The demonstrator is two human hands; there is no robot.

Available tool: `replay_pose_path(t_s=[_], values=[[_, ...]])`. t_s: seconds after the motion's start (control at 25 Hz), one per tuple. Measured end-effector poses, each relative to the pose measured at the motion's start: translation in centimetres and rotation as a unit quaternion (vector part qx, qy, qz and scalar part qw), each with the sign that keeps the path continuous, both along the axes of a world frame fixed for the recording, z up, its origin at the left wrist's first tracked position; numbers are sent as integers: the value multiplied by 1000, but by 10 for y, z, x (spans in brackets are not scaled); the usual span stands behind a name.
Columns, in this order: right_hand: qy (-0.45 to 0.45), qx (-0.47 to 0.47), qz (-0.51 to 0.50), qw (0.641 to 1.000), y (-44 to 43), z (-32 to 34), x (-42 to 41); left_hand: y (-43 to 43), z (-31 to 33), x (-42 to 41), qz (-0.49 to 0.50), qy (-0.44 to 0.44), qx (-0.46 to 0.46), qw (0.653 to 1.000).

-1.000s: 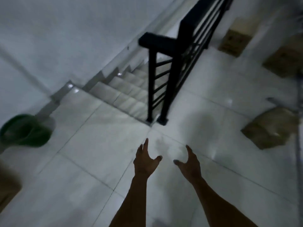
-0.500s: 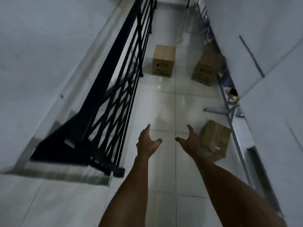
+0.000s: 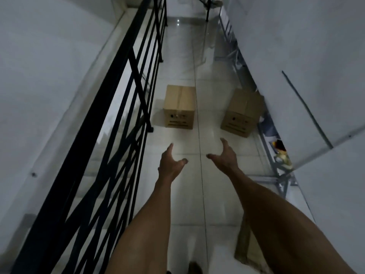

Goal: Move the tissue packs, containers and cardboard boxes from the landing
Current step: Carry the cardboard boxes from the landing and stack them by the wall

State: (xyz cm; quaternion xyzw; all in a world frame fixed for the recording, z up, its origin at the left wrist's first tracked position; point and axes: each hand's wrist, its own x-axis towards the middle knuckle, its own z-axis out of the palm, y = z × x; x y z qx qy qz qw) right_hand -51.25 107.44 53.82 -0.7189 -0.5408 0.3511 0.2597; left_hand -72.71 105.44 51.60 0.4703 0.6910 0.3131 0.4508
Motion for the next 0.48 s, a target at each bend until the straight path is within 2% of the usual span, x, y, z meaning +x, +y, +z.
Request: replay_pose_path(t_s=[0.12,0.48], values=[[6,-21,16,1000,130,-5,-15,125,-6,-16,9,-9,-15,1000],[24,-64,13,998,468,-89,-74,475,-78,-87,26,-4,-59,998]])
